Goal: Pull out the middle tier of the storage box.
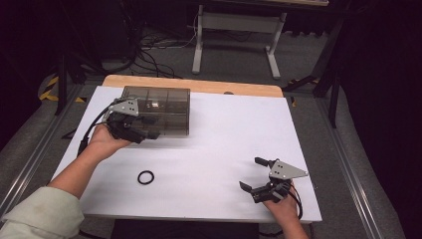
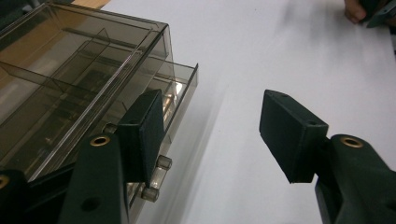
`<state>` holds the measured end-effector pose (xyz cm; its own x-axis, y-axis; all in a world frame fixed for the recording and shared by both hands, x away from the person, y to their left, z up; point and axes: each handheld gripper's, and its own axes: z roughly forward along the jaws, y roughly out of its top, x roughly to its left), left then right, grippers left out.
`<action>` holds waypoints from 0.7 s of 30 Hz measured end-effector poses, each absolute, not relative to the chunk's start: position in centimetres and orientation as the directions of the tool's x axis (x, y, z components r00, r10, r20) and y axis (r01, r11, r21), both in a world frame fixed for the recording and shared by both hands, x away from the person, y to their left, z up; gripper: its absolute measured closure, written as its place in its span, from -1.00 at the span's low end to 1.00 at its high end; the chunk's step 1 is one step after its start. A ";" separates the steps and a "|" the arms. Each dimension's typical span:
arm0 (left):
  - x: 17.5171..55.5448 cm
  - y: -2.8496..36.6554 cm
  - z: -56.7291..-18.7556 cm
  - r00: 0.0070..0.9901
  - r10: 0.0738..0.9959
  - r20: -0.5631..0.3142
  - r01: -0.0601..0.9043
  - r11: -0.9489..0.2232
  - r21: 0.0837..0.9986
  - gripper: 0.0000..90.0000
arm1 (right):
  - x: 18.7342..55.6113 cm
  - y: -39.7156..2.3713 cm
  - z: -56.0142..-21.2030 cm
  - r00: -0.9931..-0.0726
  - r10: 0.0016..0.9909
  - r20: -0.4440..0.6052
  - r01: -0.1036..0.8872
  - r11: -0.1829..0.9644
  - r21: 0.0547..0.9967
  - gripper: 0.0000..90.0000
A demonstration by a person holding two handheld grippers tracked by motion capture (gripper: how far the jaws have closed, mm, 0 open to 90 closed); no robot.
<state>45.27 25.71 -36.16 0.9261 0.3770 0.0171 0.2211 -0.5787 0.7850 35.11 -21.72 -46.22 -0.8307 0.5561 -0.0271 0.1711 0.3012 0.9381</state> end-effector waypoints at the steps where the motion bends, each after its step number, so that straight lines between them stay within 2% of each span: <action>1: 45.4 25.6 -36.1 0.927 0.373 0.025 0.216 -0.589 0.778 -0.09 | 35.1 -21.7 -46.2 -0.831 0.556 -0.027 0.171 0.301 0.938 -1.00; 13: 46.5 24.6 -36.5 0.930 0.359 0.074 0.203 -0.674 0.711 -0.08 | 35.1 -21.7 -46.2 -0.832 0.554 -0.025 0.174 0.303 0.937 -1.00; 21: 47.2 24.0 -37.0 0.936 0.329 0.126 0.182 -0.758 0.626 -0.05 | 35.1 -21.7 -46.2 -0.833 0.553 -0.029 0.170 0.305 0.937 -1.00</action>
